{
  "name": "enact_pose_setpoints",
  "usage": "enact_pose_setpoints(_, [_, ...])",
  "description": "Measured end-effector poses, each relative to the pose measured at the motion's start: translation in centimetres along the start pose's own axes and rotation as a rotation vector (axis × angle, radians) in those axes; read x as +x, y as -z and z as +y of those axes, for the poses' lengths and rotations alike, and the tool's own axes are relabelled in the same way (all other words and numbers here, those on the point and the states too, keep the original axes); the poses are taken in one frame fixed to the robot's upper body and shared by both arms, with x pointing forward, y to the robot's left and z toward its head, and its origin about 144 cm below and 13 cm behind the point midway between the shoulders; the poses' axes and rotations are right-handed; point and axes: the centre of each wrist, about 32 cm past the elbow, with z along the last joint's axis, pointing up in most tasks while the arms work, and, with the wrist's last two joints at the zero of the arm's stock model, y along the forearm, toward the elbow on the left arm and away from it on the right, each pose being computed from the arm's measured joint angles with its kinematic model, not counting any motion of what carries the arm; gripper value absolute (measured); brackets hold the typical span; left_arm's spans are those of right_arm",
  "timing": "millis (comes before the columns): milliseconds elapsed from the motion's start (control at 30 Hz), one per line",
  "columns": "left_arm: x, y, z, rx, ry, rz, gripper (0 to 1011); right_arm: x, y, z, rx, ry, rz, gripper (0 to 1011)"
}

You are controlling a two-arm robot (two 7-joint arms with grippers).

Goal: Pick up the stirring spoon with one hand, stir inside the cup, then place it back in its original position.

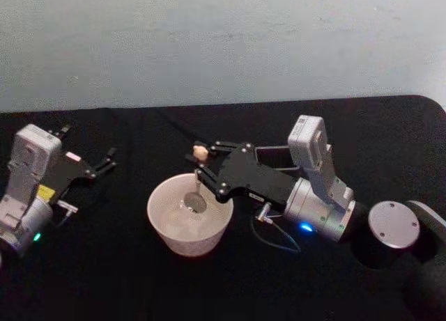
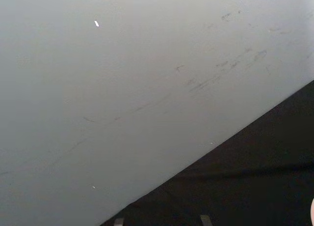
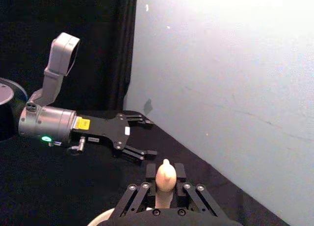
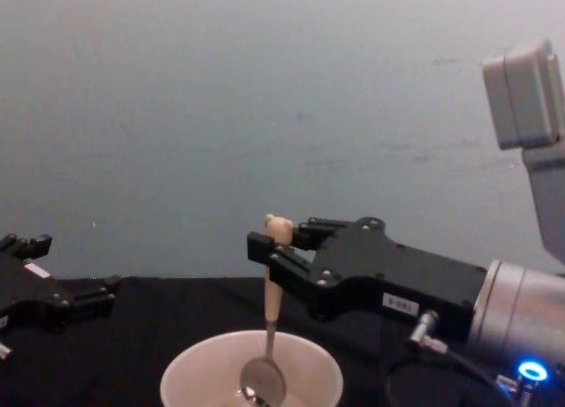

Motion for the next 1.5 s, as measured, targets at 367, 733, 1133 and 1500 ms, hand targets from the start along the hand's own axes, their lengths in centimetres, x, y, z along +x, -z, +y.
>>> enact_pose_setpoints(367, [0.0, 0.0, 0.0, 0.0, 0.0, 0.0, 1001, 0.0, 0.0, -1.0, -0.015, 0.007, 0.001, 214])
enact_pose_setpoints(733, [0.0, 0.0, 0.0, 0.0, 0.0, 0.0, 1001, -0.7, -0.6, -2.9, -0.006, -0.025, 0.018, 214])
enact_pose_setpoints(1133, [0.0, 0.0, 0.0, 0.0, 0.0, 0.0, 1001, -2.5, -0.5, -2.3, 0.0, -0.097, 0.038, 214])
enact_pose_setpoints(1500, [0.0, 0.0, 0.0, 0.0, 0.0, 0.0, 1001, -2.0, -0.1, 0.4, 0.003, -0.035, 0.028, 214])
